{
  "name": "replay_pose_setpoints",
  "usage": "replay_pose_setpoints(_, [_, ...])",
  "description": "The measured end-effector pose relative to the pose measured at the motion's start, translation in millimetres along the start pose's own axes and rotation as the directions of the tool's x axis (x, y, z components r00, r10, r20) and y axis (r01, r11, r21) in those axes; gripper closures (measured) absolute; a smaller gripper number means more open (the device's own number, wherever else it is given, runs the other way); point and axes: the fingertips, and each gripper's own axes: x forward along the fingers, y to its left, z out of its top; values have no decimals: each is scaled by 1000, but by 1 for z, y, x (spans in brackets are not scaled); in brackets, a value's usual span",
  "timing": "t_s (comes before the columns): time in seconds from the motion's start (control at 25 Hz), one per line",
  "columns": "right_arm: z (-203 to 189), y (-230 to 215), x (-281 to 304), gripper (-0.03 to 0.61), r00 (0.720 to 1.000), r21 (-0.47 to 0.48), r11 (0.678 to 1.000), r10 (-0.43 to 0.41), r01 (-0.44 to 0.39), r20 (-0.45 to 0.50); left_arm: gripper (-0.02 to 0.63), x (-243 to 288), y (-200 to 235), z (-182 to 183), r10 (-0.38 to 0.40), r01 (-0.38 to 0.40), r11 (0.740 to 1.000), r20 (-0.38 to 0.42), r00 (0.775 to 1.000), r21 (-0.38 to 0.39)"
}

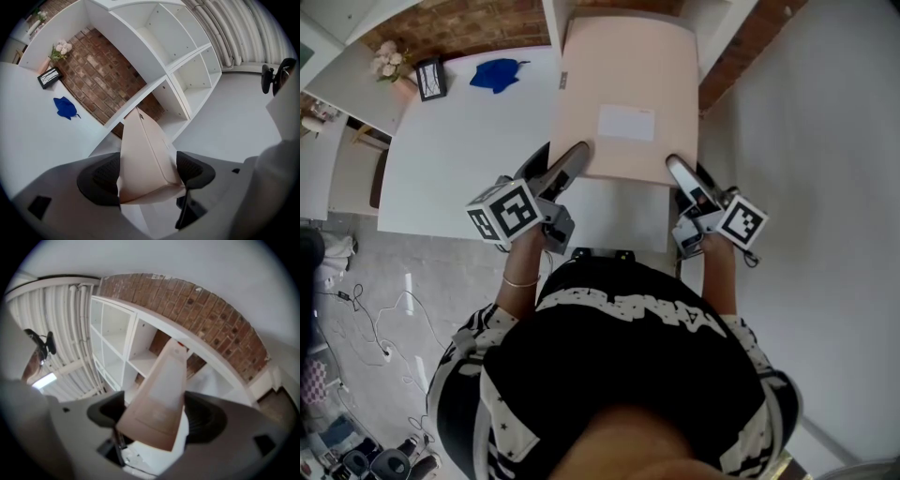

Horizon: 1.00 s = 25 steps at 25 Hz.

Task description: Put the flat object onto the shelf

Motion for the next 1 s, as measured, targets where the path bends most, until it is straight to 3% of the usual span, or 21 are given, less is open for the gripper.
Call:
replay_pose_setpoints(0.28, [2,5,-6,196,1000,-68,998,4,-5,-4,222,3,2,6,5,-5,1000,5,1000,-6])
replay_pose_setpoints(0.52, [5,24,-17,198,1000,-275,961,18,-22,-17,222,9,1,14,10,-10,1000,16,1000,9])
replay_pose_setpoints(0.68, [1,22,-18,198,998,-360,933,-26,5,-53,222,15,2,18,9,-9,1000,20,1000,-1])
replay_pose_setpoints(1.0, [8,18,-9,198,996,-413,910,-65,36,-56,222,26,2,26,4,-4,1000,26,1000,-20])
